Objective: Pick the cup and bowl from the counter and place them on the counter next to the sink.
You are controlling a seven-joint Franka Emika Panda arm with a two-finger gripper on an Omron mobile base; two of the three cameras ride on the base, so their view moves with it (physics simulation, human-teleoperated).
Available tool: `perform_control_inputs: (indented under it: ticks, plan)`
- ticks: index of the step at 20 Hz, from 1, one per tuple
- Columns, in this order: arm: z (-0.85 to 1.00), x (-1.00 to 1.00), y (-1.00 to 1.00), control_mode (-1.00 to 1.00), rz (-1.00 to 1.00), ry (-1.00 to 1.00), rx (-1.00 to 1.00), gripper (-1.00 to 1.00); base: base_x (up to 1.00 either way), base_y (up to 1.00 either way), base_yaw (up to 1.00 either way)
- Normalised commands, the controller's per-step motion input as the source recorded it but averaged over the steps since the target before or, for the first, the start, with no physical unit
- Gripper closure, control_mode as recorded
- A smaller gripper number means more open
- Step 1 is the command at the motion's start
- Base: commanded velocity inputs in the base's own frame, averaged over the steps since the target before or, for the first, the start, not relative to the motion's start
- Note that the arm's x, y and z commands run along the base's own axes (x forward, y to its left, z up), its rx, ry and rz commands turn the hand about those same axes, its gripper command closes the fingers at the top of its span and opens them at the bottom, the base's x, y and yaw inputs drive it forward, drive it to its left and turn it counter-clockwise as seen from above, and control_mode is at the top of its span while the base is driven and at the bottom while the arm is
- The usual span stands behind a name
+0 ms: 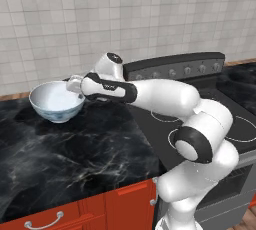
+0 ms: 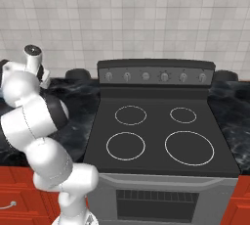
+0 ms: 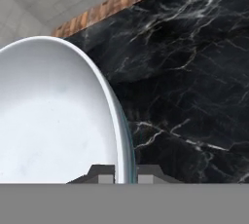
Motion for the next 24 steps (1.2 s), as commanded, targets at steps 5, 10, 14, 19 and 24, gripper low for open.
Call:
perform_control_inputs:
  ticks: [5,10,14,19,24]
  plan:
    - [0.19,-0.18,-0.85,-1.0,0.05,-0.01,0.18,1.0,0.0,0.0,0.0]
    - [0.12,-0.32,-0.31,-1.0,0.0,-0.02,0.2,1.0,0.0,0.0,0.0]
    - [0.5,-0.37,-0.19,-1.0,0.0,-0.14,0.16,1.0,0.0,0.0,0.0]
    - [0.4,-0.43,-0.09,-1.0,-0.02,-0.06,0.07,1.0,0.0,0.0,0.0]
    - [0.68,-0.41,0.0,-1.0,-0.07,0.09,-0.08,1.0,0.0,0.0,0.0]
